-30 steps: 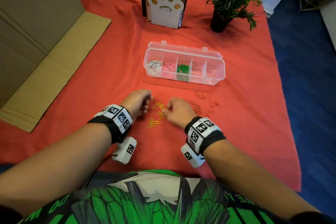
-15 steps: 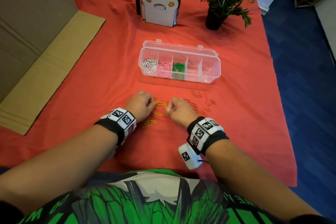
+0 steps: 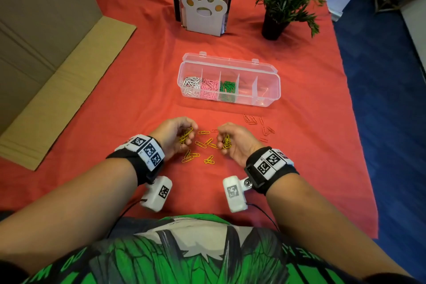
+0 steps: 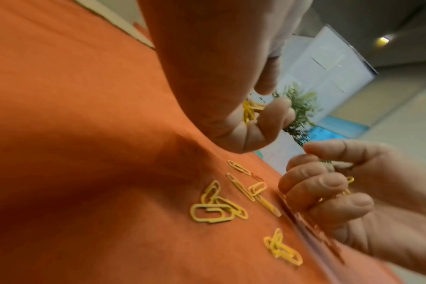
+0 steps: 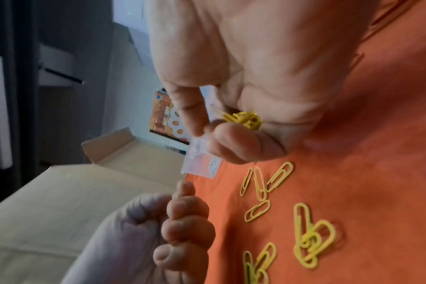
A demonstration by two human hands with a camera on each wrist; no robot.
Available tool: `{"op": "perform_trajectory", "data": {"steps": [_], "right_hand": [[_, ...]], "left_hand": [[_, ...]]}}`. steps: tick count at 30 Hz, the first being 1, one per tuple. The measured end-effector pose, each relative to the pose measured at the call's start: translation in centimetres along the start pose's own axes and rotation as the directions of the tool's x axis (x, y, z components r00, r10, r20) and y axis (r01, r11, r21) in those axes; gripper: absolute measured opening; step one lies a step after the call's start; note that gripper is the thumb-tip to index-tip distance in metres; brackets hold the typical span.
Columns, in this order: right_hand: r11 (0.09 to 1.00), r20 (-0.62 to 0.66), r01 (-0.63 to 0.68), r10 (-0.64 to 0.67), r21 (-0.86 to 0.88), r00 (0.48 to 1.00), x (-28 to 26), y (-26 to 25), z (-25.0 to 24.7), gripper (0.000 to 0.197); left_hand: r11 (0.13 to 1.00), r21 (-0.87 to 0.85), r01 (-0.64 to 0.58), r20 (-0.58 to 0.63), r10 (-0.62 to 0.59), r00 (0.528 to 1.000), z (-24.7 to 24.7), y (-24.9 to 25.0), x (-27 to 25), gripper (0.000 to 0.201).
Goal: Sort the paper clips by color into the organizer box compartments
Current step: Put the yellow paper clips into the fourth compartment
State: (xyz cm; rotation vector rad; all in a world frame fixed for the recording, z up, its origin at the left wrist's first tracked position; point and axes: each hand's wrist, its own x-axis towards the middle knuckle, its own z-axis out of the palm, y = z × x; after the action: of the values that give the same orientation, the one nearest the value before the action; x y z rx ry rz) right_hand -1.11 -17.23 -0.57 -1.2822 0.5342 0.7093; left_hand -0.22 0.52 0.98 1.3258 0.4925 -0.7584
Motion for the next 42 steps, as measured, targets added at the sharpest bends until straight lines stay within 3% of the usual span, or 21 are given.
{"op": "perform_trajectory", "data": {"steps": [2, 3, 5, 8, 9, 11, 15, 18, 20, 22, 23, 24, 26, 28, 31, 33, 34, 36, 37, 40, 42], "right_hand": [[0.962, -0.074, 0.048, -0.071, -0.268, 0.995, 0.2, 0.5, 0.0, 0.014], [0.895, -0.097, 0.064, -0.118, -0.44, 0.988, 0.3, 0.6, 0.1, 0.012], [0.667, -0.083, 0.112, -0.254, -0.736, 0.964, 0.2, 0.7, 0.3, 0.006], [0.316, 0.032, 0.155, -0.362, -0.936, 0.932, 0.0, 1.1, 0.6, 0.017], [0.229, 0.066, 0.163, -0.378, -0.96, 0.923, -0.1, 1.3, 0.7, 0.023], [0.095, 0.116, 0.166, -0.394, -0.982, 0.912, -0.4, 1.9, 1.0, 0.027], [-0.035, 0.171, 0.173, -0.43, -0.984, 0.886, -0.5, 2.7, 1.3, 0.028], [0.082, 0.166, 0.212, -0.379, -0.974, 0.91, -0.1, 2.2, 1.1, 0.019], [0.384, 0.088, 0.203, -0.297, -0.901, 0.951, 0.2, 1.5, 0.8, 0.008], [0.775, -0.015, 0.126, -0.172, -0.62, 0.985, -0.2, 0.8, 0.4, 0.008], [0.892, -0.028, 0.114, -0.14, -0.438, 0.99, -0.4, 0.5, 0.1, 0.005], [0.957, -0.013, 0.116, -0.123, -0.267, 0.992, -0.8, 0.3, -0.2, 0.002], [0.995, 0.064, 0.091, -0.088, -0.043, 0.994, -1.2, 0.1, -0.7, 0.01], [0.998, 0.094, 0.063, -0.063, 0.007, 0.994, -1.4, 0.1, -0.9, 0.022], [0.98, 0.005, 0.051, -0.051, -0.192, 0.999, -1.2, 0.7, -0.4, 0.02], [0.871, -0.05, 0.052, -0.088, -0.489, 0.995, -1.1, 1.2, 0.1, 0.015], [0.74, -0.038, 0.083, -0.146, -0.667, 0.989, -1.1, 1.5, 0.3, 0.013], [0.409, 0.057, 0.158, -0.249, -0.899, 0.967, -1.2, 2.1, 0.5, 0.008], [0.298, 0.099, 0.182, -0.273, -0.937, 0.957, -1.5, 2.4, 0.7, 0.004], [0.073, 0.204, 0.239, -0.323, -0.968, 0.924, -1.8, 3.4, 1.1, 0.022], [-0.015, 0.252, 0.263, -0.342, -0.965, 0.905, -2.0, 3.8, 1.2, 0.026]], "left_hand": [[0.939, 0.34, -0.052, -0.083, 0.085, 0.993, -0.1, -0.5, 0.3, 0.02], [0.832, 0.55, -0.078, -0.092, 0.153, 0.984, -0.3, -0.8, 0.4, 0.021], [0.541, 0.836, -0.098, -0.038, 0.234, 0.972, -0.7, -1.1, 0.2, 0.026], [0.124, 0.991, -0.043, 0.007, 0.274, 0.962, -0.8, -1.4, -0.3, 0.036], [0.037, 0.999, -0.026, 0.015, 0.273, 0.962, -0.7, -1.5, -0.3, 0.037], [-0.042, 0.999, -0.013, 0.023, 0.26, 0.965, -0.6, -1.7, -0.2, 0.034], [-0.055, 0.997, -0.061, 0.072, 0.238, 0.969, -0.7, -2.1, 0.0, 0.019], [0.01, 0.997, -0.072, 0.068, 0.229, 0.971, -0.9, -2.2, 0.2, 0.017], [0.249, 0.967, -0.06, 0.014, 0.182, 0.983, -0.9, -2.0, 0.2, 0.017], [0.636, 0.77, -0.046, -0.015, 0.09, 0.996, -0.7, -1.7, -0.1, 0.022], [0.81, 0.585, -0.039, 0.001, 0.048, 0.999, -0.6, -1.5, -0.3, 0.018], [0.927, 0.375, -0.028, 0.038, 0.014, 0.999, -0.6, -1.2, -0.7, 0.009], [0.999, 0.047, 0.022, 0.173, -0.029, 0.984, -0.7, -0.5, -1.3, 0.005], [0.994, -0.096, 0.048, 0.281, -0.019, 0.96, -1.0, 0.1, -1.5, 0.014], [0.993, -0.093, 0.079, 0.186, -0.061, 0.981, -0.5, 0.0, -1.2, 0.019], [0.989, 0.147, 0.017, 0.009, -0.018, 1.0, 0.1, -0.8, -0.5, 0.02], [0.94, 0.341, -0.034, -0.052, 0.055, 0.997, 0.2, -1.3, -0.1, 0.022], [0.698, 0.698, -0.158, -0.036, 0.255, 0.966, 0.1, -2.2, 0.5, 0.017], [0.571, 0.795, -0.206, 0.017, 0.319, 0.948, 0.0, -2.5, 0.5, 0.011], [0.239, 0.941, -0.24, 0.133, 0.391, 0.911, -0.2, -3.2, 0.3, 0.017], [0.114, 0.966, -0.234, 0.169, 0.409, 0.897, -0.1, -3.4, 0.3, 0.018]]}}
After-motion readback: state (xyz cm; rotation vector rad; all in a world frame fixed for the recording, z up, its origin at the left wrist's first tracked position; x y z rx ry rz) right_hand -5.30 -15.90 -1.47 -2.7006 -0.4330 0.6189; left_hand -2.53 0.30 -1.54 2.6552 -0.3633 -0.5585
